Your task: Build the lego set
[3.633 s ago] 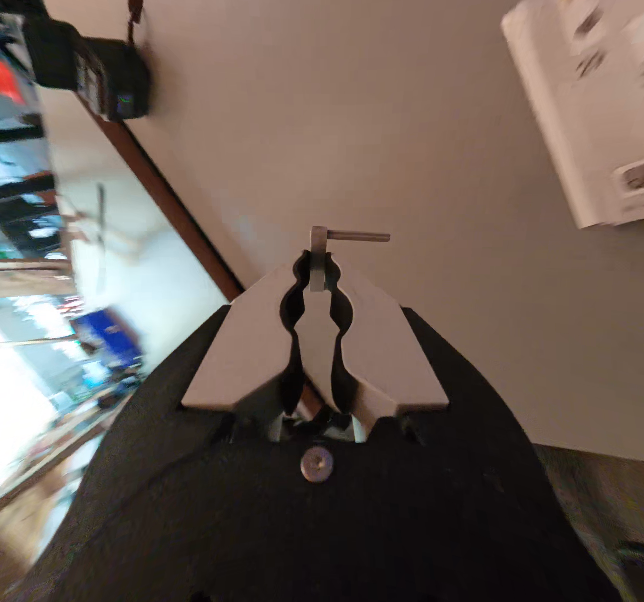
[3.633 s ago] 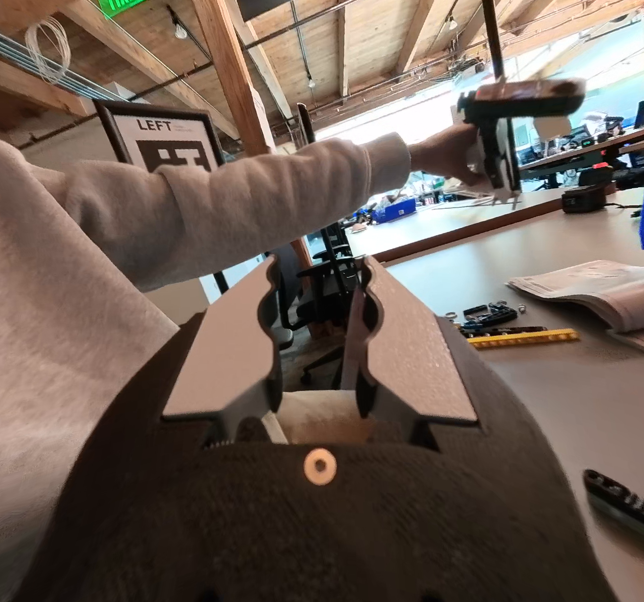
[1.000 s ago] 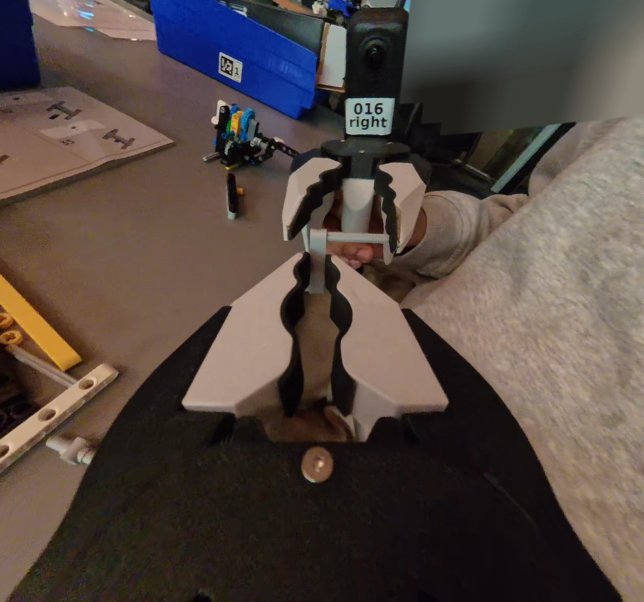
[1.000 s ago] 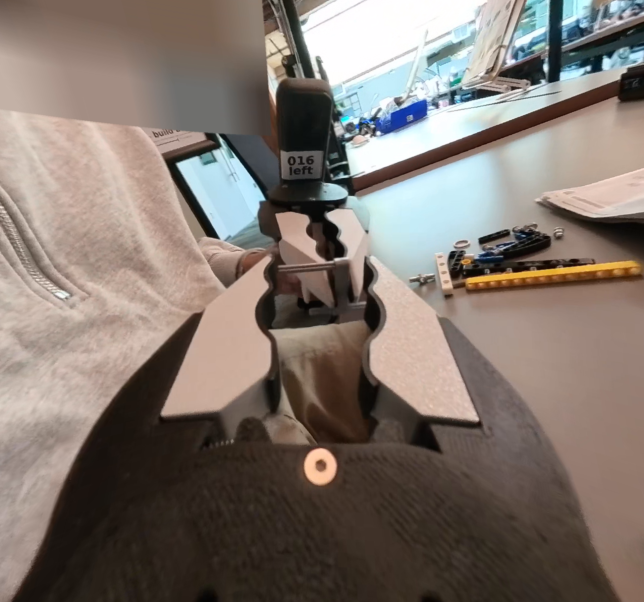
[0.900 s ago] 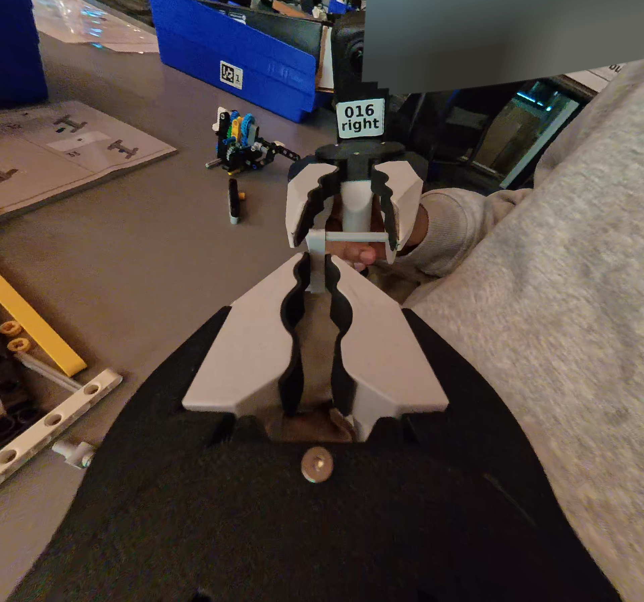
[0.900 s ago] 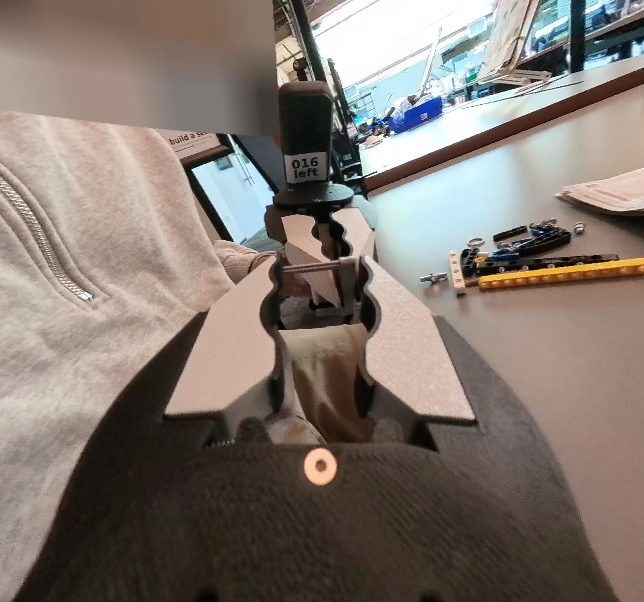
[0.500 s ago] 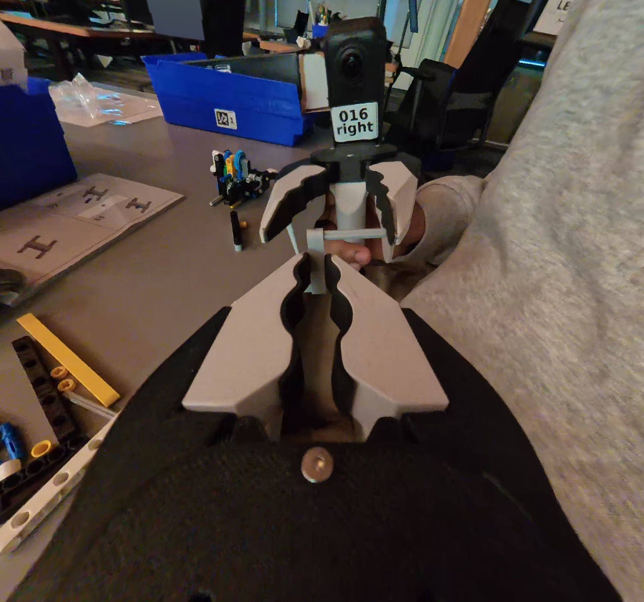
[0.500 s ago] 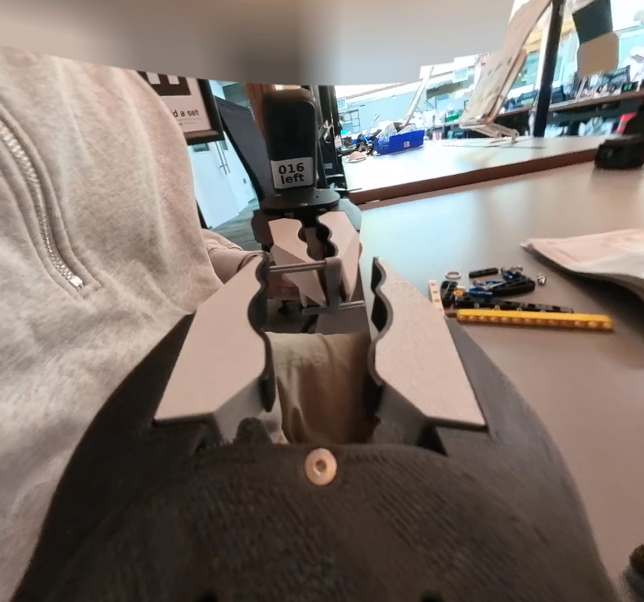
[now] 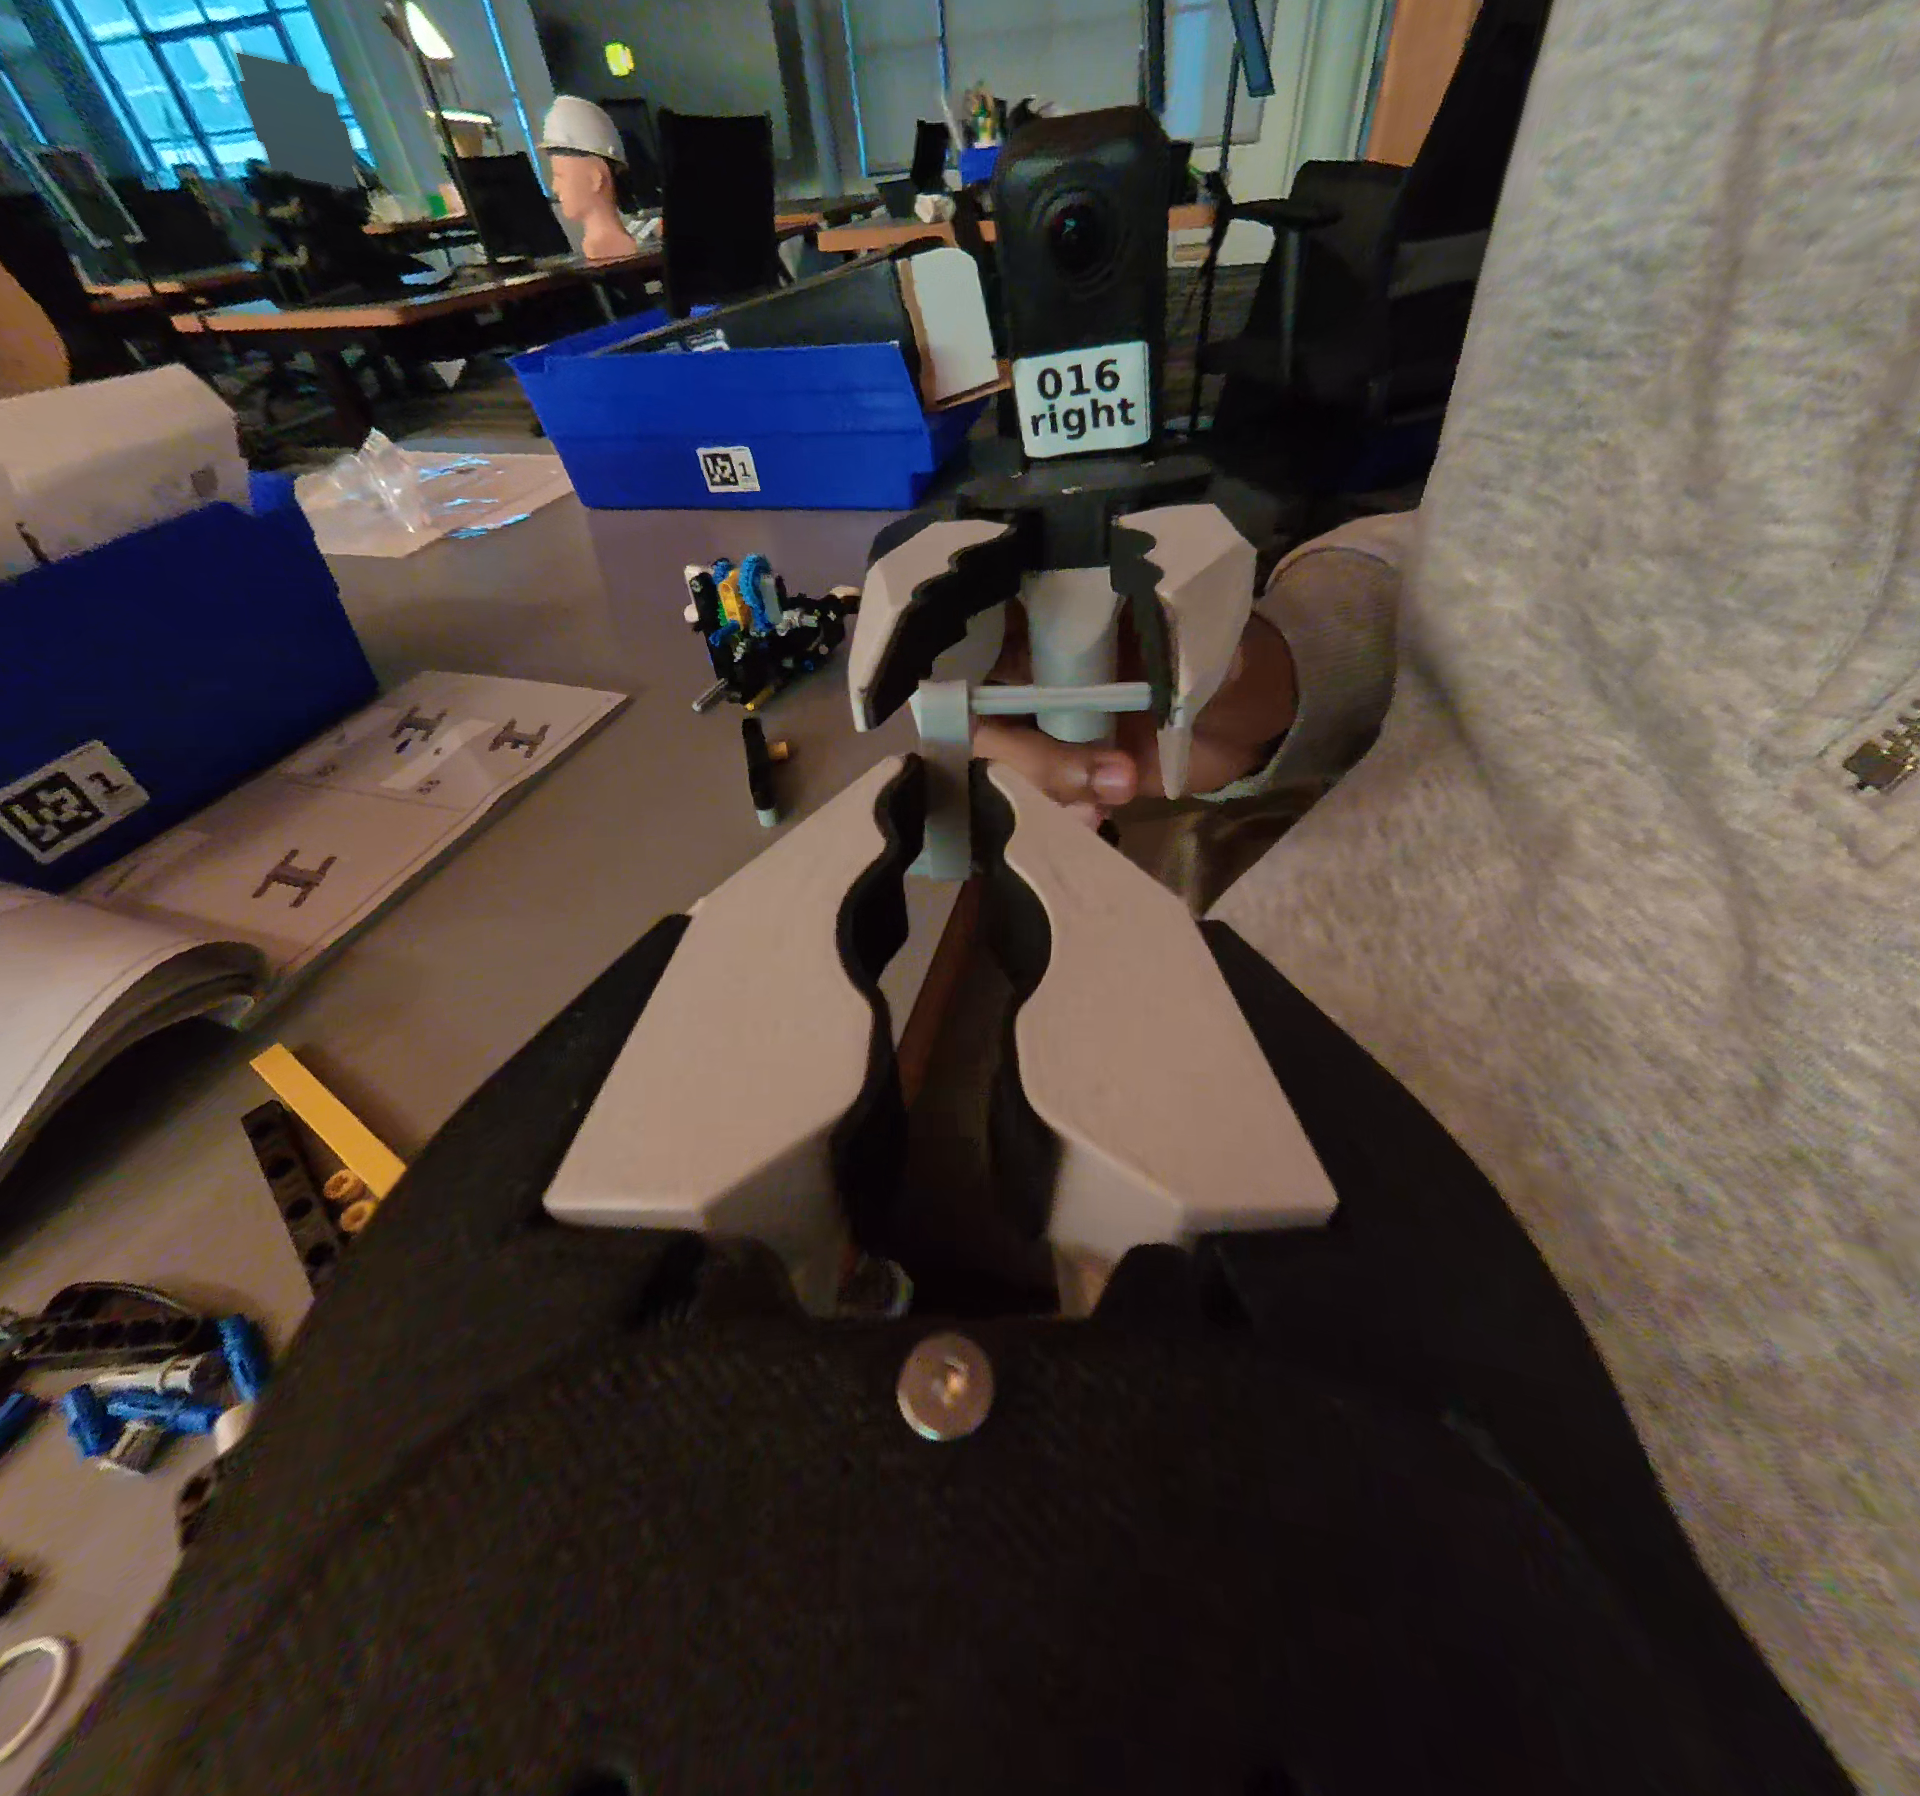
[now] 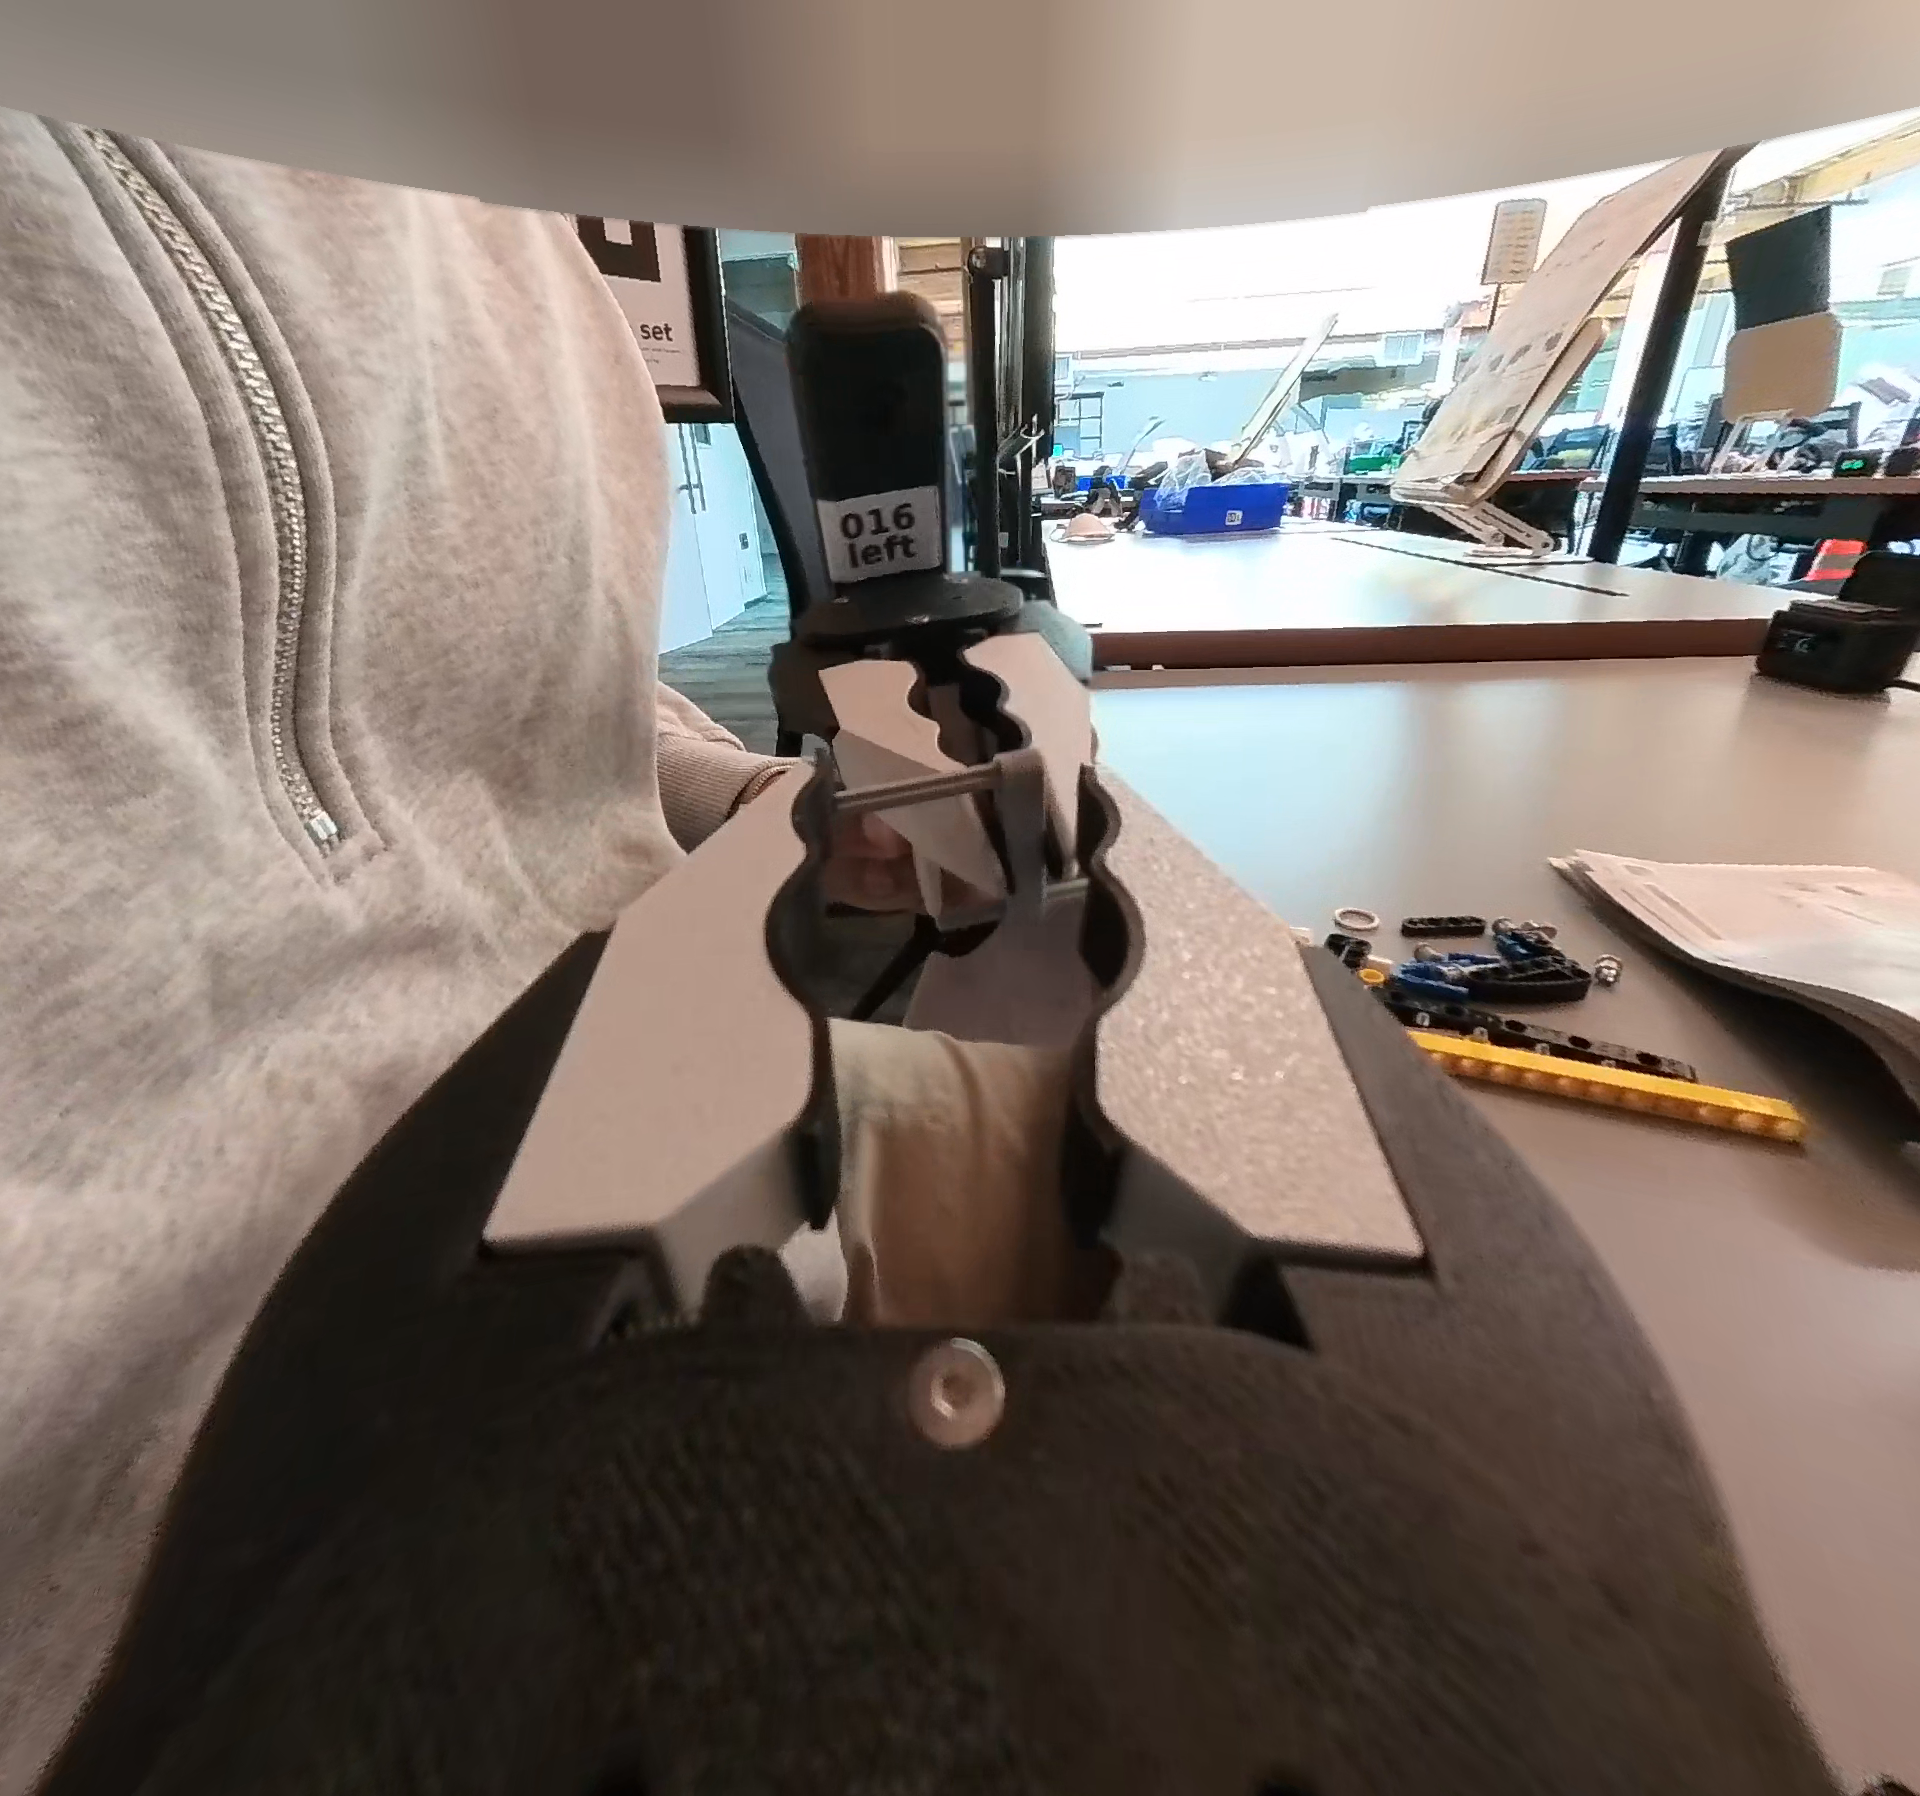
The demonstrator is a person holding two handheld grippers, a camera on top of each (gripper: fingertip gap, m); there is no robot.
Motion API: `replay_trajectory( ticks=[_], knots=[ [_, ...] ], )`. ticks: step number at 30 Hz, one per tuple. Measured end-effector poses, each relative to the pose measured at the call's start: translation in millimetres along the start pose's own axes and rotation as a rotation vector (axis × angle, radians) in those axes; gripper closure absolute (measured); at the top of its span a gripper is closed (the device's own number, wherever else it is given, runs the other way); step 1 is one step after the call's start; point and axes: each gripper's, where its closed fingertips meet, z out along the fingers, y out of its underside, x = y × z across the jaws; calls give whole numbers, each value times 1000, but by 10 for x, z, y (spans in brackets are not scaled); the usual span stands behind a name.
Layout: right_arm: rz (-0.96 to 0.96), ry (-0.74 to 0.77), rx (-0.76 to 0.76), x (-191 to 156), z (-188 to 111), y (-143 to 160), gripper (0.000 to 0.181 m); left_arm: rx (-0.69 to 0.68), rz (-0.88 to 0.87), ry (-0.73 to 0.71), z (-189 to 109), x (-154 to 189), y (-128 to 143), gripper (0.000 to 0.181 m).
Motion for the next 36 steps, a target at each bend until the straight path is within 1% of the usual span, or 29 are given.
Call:
replay_trajectory(
  ticks=[2,14,20,24,36],
  knots=[
    [-7,-10,1,-14,-3,-4,142,-3,18,-19,-6,-16,-3,177],
    [-49,18,-23,16,28,33,143,-23,4,-20,-23,-61,36,177],
    [-9,6,-27,25,35,64,143,-48,13,-21,-31,-75,78,177],
    [53,-21,2,25,39,51,142,-23,-40,12,-31,-63,62,177],
    [61,-23,-40,14,44,100,142,-57,-32,6,-6,-49,97,177]
  ],
)
